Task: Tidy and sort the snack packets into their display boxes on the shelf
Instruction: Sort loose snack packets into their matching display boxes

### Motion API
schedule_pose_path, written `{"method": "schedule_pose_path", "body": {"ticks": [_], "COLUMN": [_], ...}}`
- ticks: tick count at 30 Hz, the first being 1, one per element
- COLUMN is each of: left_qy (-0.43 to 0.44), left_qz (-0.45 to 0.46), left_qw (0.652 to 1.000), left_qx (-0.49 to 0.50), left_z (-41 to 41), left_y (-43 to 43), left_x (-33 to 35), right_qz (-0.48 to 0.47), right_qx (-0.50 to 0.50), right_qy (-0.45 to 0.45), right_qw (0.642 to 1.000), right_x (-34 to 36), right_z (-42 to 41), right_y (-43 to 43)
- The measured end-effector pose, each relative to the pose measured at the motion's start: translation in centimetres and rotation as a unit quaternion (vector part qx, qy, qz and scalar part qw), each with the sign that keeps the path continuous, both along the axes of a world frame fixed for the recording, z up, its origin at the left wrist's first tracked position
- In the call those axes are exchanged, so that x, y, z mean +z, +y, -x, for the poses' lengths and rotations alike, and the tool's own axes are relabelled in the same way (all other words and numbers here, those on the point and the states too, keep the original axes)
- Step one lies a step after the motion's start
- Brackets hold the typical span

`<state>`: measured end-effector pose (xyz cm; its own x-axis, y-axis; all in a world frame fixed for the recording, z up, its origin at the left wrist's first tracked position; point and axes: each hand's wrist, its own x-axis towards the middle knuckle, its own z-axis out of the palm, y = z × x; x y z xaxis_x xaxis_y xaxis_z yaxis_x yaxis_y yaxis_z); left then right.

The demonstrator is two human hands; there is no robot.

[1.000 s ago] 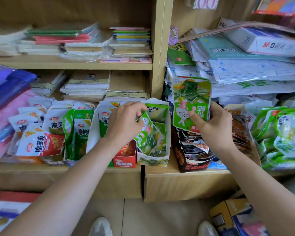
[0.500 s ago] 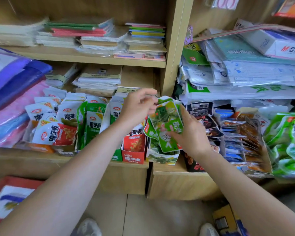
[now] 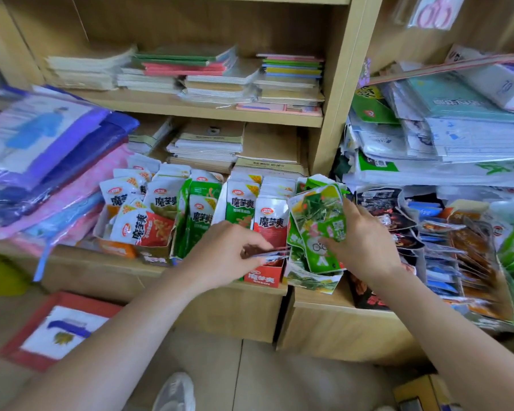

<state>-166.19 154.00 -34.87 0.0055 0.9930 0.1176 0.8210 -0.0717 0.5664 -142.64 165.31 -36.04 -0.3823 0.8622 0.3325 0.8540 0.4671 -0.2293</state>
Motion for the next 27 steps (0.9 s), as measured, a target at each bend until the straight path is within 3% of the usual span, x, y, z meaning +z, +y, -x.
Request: {"method": "schedule_pose_path", "body": {"ticks": [5, 10, 15, 20, 23, 27], "left_qy": [0.023, 0.186, 0.141, 0.129, 0.027, 0.032], "left_qz": [-0.097, -0.195, -0.278, -0.226, -0.174, -0.151], "left_qw": [0.995, 0.955, 0.932, 0.921, 0.940, 0.939], "left_qx": [0.024, 0.120, 0.186, 0.290, 0.292, 0.309], "left_z": [0.6, 1.7, 6.9, 11.9, 12.8, 13.0], "left_y": [1.7, 5.1, 3.4, -0.4, -2.0, -2.0], "left_x": [-1.1, -2.0, -0.8, -0.8, -1.1, -1.7], "right_qz": [-0.022, -0.057, -0.131, -0.184, -0.209, -0.157], "right_qx": [0.034, -0.016, -0.048, -0.005, -0.017, -0.025], "right_qy": [0.053, 0.023, -0.017, 0.026, -0.002, 0.007], "right_qw": [0.998, 0.998, 0.990, 0.983, 0.978, 0.987], "right_x": [-0.1, -1.0, -0.2, 0.0, 0.3, -0.4], "right_z": [-0.2, 0.3, 1.1, 4.9, 7.0, 8.0], "right_y": [-0.2, 0.0, 0.8, -0.9, -1.7, -1.4]}}
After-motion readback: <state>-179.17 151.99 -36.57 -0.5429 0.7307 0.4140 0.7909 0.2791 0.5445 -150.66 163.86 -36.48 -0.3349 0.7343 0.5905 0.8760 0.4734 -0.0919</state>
